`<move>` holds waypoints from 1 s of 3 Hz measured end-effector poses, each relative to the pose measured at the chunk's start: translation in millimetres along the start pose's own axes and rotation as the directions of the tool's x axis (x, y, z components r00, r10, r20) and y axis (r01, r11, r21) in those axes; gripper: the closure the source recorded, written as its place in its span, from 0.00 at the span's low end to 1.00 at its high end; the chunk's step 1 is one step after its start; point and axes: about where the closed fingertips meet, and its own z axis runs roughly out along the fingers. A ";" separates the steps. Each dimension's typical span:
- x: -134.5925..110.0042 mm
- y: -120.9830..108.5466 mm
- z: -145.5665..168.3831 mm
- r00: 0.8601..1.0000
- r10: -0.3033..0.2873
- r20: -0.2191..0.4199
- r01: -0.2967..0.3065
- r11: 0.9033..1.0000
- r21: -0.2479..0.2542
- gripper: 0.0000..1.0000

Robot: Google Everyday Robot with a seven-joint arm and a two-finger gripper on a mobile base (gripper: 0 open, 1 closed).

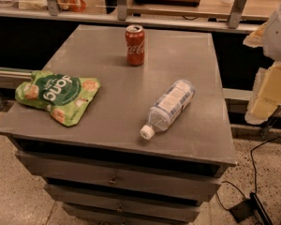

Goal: Pick coke can

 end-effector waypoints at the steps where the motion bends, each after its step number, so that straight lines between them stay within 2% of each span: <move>1: -0.1 -0.1 0.0 1.000 0.000 0.000 0.000 1.000 0.000 0.00; 2: -4.6 -8.6 1.8 0.999 0.033 0.030 -0.034 0.999 0.031 0.00; 3: -3.1 -30.1 12.2 0.988 0.120 0.093 -0.127 0.989 0.074 0.00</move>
Offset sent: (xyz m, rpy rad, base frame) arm 0.0239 0.0040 -0.0021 0.0748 -0.0618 -0.0763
